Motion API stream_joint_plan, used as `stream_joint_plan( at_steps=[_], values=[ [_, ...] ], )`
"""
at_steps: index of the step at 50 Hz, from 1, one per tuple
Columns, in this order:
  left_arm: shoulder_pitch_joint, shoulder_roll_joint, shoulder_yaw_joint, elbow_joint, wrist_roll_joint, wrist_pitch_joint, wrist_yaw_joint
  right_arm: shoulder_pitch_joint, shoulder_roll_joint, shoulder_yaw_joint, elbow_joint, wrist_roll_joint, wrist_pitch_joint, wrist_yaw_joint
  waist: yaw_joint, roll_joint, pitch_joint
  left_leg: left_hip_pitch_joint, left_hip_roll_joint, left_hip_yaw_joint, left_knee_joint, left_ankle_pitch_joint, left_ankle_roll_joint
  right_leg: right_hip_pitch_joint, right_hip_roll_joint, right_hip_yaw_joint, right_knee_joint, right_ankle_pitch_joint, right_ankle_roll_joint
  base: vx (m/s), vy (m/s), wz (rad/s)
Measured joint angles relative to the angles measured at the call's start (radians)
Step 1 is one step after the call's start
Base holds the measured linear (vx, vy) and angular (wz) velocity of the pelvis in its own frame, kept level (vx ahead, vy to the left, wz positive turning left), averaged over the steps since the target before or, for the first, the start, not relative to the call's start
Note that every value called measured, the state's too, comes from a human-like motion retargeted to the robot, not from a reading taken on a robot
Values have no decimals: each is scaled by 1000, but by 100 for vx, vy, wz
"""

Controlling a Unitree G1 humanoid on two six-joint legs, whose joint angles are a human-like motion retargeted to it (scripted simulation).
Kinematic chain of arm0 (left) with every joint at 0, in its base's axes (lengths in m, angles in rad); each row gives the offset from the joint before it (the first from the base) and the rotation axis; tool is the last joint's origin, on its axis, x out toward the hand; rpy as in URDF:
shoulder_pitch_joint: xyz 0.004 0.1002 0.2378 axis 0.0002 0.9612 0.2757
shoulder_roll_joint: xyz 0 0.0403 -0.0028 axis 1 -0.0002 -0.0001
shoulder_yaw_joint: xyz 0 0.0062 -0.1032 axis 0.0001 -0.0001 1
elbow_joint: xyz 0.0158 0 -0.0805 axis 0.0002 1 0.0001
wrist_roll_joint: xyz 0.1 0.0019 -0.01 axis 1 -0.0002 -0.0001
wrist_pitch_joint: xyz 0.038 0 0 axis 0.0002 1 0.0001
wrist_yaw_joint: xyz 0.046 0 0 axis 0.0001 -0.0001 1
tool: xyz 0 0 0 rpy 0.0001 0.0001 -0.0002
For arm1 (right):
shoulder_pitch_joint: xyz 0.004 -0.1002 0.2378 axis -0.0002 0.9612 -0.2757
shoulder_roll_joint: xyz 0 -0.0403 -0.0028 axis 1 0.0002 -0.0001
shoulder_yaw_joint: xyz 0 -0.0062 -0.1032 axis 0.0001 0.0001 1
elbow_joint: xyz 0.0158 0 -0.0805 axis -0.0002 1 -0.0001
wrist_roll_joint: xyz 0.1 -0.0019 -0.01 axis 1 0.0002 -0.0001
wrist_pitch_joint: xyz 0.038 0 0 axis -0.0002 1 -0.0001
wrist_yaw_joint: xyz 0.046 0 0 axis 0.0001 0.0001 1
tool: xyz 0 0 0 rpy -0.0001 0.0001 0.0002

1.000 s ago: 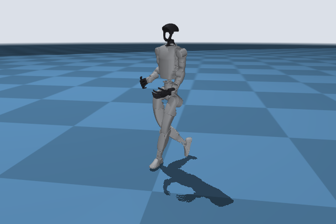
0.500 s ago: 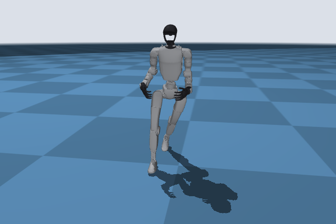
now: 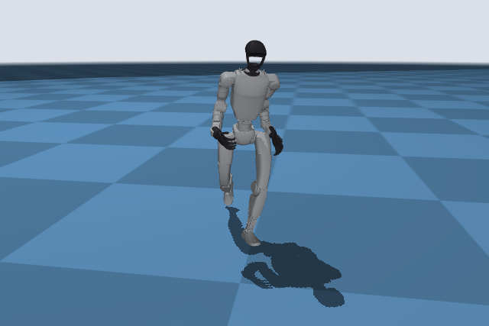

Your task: Walk run

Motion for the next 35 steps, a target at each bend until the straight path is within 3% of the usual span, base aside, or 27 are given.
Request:
stream_joint_plan(
  at_steps=[2, 4, 5, 7, 8, 10, 12, 15, 17, 18, 19, 20, 21, 22, 23, 25, 28, 30, 31, 33, 35],
  values=[
    [-85, 56, -44, -67, -29, 39, -41, 38, 27, 0, -11, -7, 10, 34, -136, 34, 13, 105, -26, -73, 105, -128, 0, -65, 203, 35, 102, 0, -56, 232, -88, 286],
    [-189, 111, -106, -125, -87, 73, -110, 107, 43, -18, -24, -11, 23, 68, -176, 137, 13, 150, -6, -256, 182, -229, 0, -185, 305, -50, 190, -33, -81, 208, -47, 127],
    [-243, 133, -128, -151, -118, 89, -159, 146, 47, -25, -25, -4, 34, 77, -179, 197, 2, 186, 47, -295, 206, -279, 0, -260, 320, -83, 247, -82, -85, 220, -48, -25],
    [-335, 144, -159, -237, -208, 137, -281, 216, 36, -54, -42, 14, 42, 91, -129, 208, -39, 308, 95, -220, 177, -332, 0, -395, 228, -133, 320, -277, -200, 208, -50, -48],
    [-368, 145, -192, -295, -245, 136, -281, 250, 34, -70, -53, 8, 40, 102, -160, 194, -49, 390, 62, -209, 107, -307, 0, -470, 150, -167, 334, -376, -237, 207, -51, 93],
    [-384, 171, -239, -415, -290, 113, -248, 305, 32, -99, -73, -21, 35, 100, -267, 183, -67, 568, -48, -237, -87, -149, 0, -600, -15, -195, 294, -517, -219, 211, -44, 215],
    [-353, 206, -279, -507, -290, 95, -226, 335, 19, -142, -89, -59, 23, 92, -364, 215, -80, 755, -104, -272, -295, 172, -35, -709, -149, -197, 184, -565, -122, 205, -33, 202],
    [-288, 261, -315, -583, -260, 111, -235, 357, 12, -192, -112, -100, 11, 85, -456, 290, -92, 907, -11, -200, -394, 698, -126, -773, -175, -160, -160, -598, -28, 228, -88, 99],
    [-235, 281, -324, -624, -235, 131, -273, 340, 10, -195, -147, -104, 19, 71, -468, 307, -53, 952, 44, -136, -241, 775, -138, -735, -127, -84, -326, -683, 43, 186, -70, -37],
    [-214, 287, -327, -636, -227, 138, -288, 319, 7, -192, -171, -107, 22, 61, -458, 307, -27, 955, 54, -120, -115, 775, -99, -710, -116, -75, -357, -720, 69, 200, -78, -84],
    [-197, 285, -332, -642, -222, 141, -293, 296, 3, -189, -199, -106, 26, 49, -447, 299, -8, 960, 22, -149, -28, 775, -73, -681, -110, -84, -367, -680, 20, 234, -99, -80],
    [-182, 281, -339, -644, -218, 141, -294, 272, -2, -185, -231, -103, 30, 35, -436, 289, 9, 966, -30, -201, 39, 775, -54, -649, -107, -103, -365, -602, -67, 224, -93, -109],
    [-166, 263, -333, -634, -218, 124, -281, 243, -9, -161, -265, -94, 38, 15, -398, 276, 15, 955, -49, -155, 98, 775, -59, -621, -88, -151, -309, -621, -206, 208, -82, -143],
    [-140, 239, -319, -616, -215, 101, -273, 217, -18, -129, -295, -81, 47, -6, -370, 258, 17, 939, -74, -114, 159, 772, -55, -596, -68, -127, -239, -658, -289, 206, -82, -165],
    [-95, 202, -285, -582, -206, 67, -275, 195, -31, -82, -318, -63, 57, -31, -359, 230, 13, 915, -112, -84, 222, 760, -35, -579, -46, 42, -141, -729, -259, 244, -100, -98],
    [-7, 138, -285, -451, -177, 17, -287, 121, -44, -88, -312, 7, 82, -53, -304, 238, 11, 739, -53, -120, 551, 577, -1, -504, -70, -39, 3, -878, -261, 263, -106, -41],
    [135, 56, -228, -291, -248, 76, -468, 21, -101, -38, -281, 20, 99, -36, -87, 186, -85, 398, 45, -23, 738, 296, 0, -326, 92, 97, -133, -938, -309, 236, -75, -227],
    [221, 33, -184, -258, -279, 136, -575, 0, -149, -23, -293, -11, 63, -43, 4, 181, -101, 204, 82, -33, 692, 187, 0, -200, 137, 110, -252, -872, -287, 265, -22, -115],
    [248, 21, -156, -257, -277, 145, -593, 2, -169, -23, -295, -17, 48, -42, 51, 155, -103, 138, 64, -10, 587, 177, 0, -136, 127, 120, -315, -755, -245, 223, -7, -44],
    [279, 6, -110, -260, -280, 155, -603, 12, -185, -29, -284, -8, 30, -34, 142, 86, -103, 34, 33, 39, 330, 179, -11, -16, 93, 121, -428, -409, -176, 212, -19, -49],
    [278, 4, -89, -276, -295, 159, -577, 32, -165, -33, -266, 31, 34, -1, 217, 25, -94, 4, 11, 36, 43, 185, -70, 76, 54, 100, -492, -74, -86, 254, -40, -39]
  ],
)
